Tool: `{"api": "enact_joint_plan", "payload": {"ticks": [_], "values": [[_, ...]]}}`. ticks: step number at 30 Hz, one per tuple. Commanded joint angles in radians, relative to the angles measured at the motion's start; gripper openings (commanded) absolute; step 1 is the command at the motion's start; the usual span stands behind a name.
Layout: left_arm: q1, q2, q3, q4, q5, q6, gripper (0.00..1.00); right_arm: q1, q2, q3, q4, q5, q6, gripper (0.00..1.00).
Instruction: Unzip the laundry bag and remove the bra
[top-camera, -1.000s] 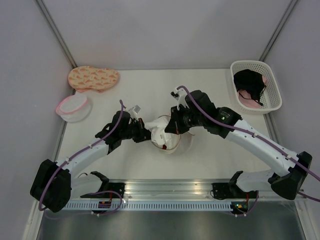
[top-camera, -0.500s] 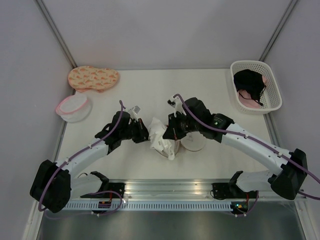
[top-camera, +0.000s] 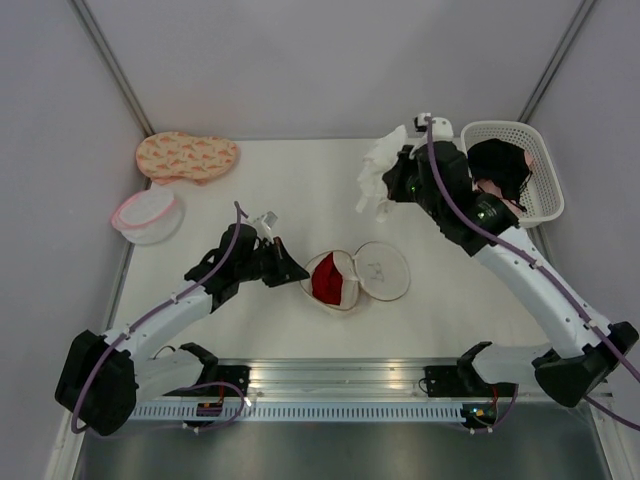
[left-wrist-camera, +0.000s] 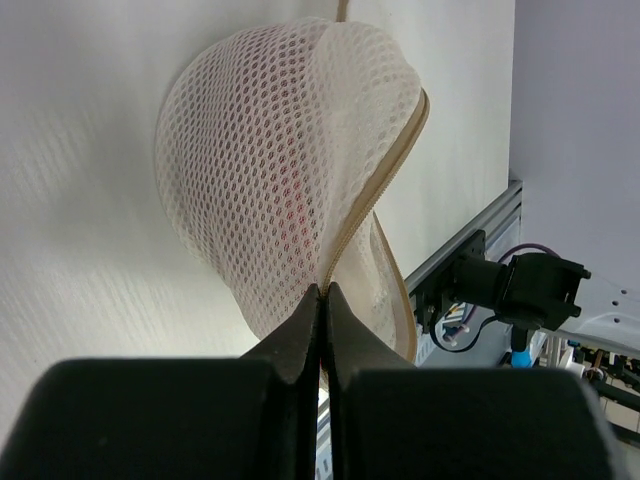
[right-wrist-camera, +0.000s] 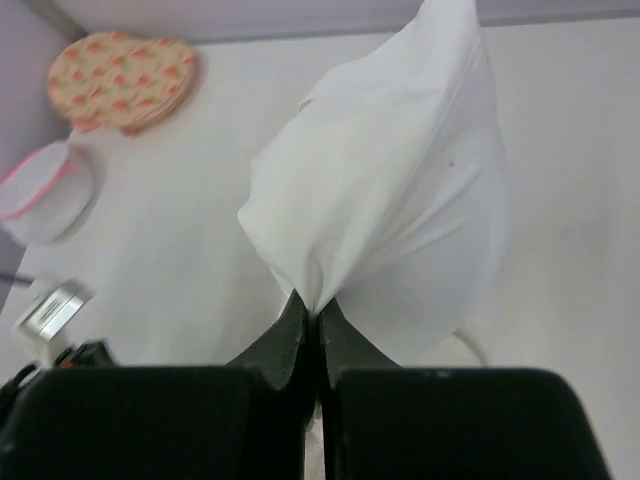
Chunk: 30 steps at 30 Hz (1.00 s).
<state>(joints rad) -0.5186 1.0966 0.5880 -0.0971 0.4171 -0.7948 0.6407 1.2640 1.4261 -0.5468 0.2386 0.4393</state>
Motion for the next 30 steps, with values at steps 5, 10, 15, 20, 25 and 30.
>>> {"api": "enact_joint_plan", "payload": {"ticks": [5, 10, 15, 20, 25, 30], "values": [[0.0, -0.072, -0.007, -0.05, -0.032, -0.015, 0.02, -0.462, 0.093, 0.048, 0.024, 0.093, 0.021, 0.01], [0.005, -0.09, -0.017, -0.067, -0.032, -0.014, 0.02, -0.726, 0.205, 0.069, 0.062, 0.123, 0.079, 0.0], [0.008, -0.11, -0.022, -0.096, -0.032, -0.006, 0.02, -0.822, 0.346, 0.112, 0.077, 0.172, 0.099, 0.0], [0.017, -0.129, -0.02, -0.121, -0.038, 0.002, 0.02, -0.897, 0.504, 0.198, 0.059, 0.147, 0.113, 0.0], [0.026, -0.141, -0.008, -0.145, -0.037, 0.011, 0.02, -0.923, 0.669, 0.289, 0.048, 0.137, 0.113, 0.0], [0.028, -0.15, -0.008, -0.148, -0.038, 0.008, 0.02, -0.914, 0.716, 0.396, 0.037, 0.079, 0.075, 0.82]]}}
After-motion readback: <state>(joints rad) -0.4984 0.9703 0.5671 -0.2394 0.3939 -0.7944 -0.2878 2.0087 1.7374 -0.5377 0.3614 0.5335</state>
